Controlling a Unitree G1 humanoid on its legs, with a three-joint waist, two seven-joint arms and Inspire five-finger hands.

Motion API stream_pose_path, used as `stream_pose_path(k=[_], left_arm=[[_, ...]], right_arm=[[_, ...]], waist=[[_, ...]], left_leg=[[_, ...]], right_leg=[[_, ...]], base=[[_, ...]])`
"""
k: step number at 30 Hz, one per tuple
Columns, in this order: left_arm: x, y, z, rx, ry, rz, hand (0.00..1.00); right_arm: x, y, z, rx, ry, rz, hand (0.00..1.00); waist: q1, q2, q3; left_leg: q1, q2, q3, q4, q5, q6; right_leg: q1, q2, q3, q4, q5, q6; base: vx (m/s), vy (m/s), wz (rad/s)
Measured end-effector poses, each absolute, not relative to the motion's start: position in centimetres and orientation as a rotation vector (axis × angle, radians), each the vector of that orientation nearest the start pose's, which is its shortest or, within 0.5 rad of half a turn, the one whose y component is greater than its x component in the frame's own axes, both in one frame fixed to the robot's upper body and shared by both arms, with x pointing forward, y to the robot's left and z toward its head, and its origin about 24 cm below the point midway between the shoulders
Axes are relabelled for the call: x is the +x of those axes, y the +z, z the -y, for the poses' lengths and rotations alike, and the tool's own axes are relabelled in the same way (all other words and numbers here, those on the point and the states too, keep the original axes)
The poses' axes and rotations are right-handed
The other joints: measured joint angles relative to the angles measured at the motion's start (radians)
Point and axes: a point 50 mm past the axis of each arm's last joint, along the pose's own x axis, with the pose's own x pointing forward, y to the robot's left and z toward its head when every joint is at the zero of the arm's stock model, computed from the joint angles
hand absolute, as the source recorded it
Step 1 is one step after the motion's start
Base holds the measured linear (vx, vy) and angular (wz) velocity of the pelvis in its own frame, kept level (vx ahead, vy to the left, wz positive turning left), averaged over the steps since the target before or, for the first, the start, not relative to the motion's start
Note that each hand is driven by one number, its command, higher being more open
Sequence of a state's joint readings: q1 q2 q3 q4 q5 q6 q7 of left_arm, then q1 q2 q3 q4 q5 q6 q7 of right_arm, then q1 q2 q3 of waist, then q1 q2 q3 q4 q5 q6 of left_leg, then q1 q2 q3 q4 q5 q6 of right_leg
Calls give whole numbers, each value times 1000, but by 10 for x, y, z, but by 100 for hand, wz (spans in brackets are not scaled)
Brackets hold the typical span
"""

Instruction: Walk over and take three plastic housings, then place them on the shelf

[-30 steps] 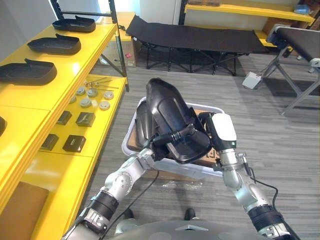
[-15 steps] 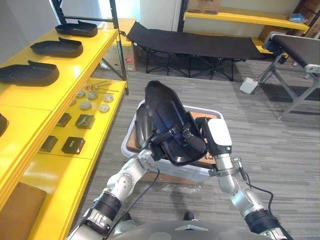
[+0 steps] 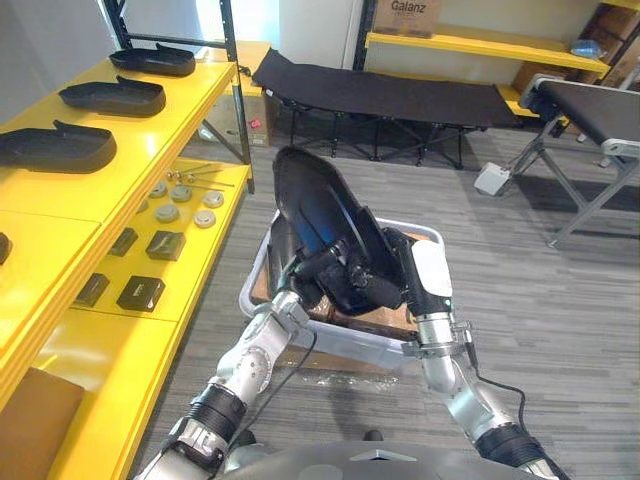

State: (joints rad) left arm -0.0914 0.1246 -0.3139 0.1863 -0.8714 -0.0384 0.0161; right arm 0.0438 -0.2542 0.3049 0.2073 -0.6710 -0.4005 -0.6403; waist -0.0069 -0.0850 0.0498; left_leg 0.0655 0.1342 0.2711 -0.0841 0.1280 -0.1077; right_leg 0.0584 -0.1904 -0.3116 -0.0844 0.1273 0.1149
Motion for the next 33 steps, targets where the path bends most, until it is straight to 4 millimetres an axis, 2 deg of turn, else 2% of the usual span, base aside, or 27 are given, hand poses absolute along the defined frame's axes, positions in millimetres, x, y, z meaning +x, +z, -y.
stream_pose_path(k=[4,7,10,14,17,21,23,27,30,33], left_arm=[[256,32,-135,-577,-67,-58,0],[255,46,-161,-441,50,44,0],[243,59,-188,-283,214,162,0],[226,82,-214,-73,387,332,0],[214,94,-221,11,442,441,0],[200,101,-219,19,414,490,0],[193,100,-213,17,368,483,0],[181,84,-203,-41,285,400,0],[178,80,-202,-61,254,379,0],[178,80,-202,-57,247,379,0]], right_arm=[[219,45,138,-625,-161,483,100],[220,58,155,-534,-278,489,100],[213,61,172,-457,-384,456,100],[203,54,192,-372,-503,376,100],[194,47,196,-299,-530,319,100],[187,37,197,-207,-495,235,100],[181,29,198,-161,-452,170,100],[172,11,195,-20,-353,24,100],[171,7,193,28,-309,-13,100],[172,3,188,50,-259,-46,100]], waist=[[-3,19,-10],[3,31,-17],[-1,38,-21],[-6,49,-28],[-8,63,-36],[-13,74,-40],[-13,77,-40],[-14,89,-34],[-15,95,-30],[2,101,-26]], left_leg=[[15,1,6,0,-7,-6],[15,0,8,0,-17,-14],[15,0,9,0,-20,-15],[15,0,9,0,-23,-14],[16,0,9,0,-29,-17],[16,1,9,0,-32,-15],[16,1,9,0,-35,-18],[16,2,11,0,-36,-18],[16,4,12,0,-37,-18],[17,6,9,1,-43,-22]], right_leg=[[12,1,0,0,-6,-7],[13,0,-1,0,-9,-4],[13,0,-1,0,-11,-8],[12,0,-2,0,-12,-13],[12,0,-2,0,-17,-13],[11,0,-1,0,-21,-12],[11,0,-1,0,-23,-11],[11,1,-1,0,-28,-5],[10,3,-1,0,-29,-5],[11,6,-2,0,-31,-7]], base=[[0,0,-2],[0,0,0],[0,0,0],[0,0,0],[20,3,-1],[0,0,0],[0,0,0],[0,0,0],[0,0,0],[4,0,3]])
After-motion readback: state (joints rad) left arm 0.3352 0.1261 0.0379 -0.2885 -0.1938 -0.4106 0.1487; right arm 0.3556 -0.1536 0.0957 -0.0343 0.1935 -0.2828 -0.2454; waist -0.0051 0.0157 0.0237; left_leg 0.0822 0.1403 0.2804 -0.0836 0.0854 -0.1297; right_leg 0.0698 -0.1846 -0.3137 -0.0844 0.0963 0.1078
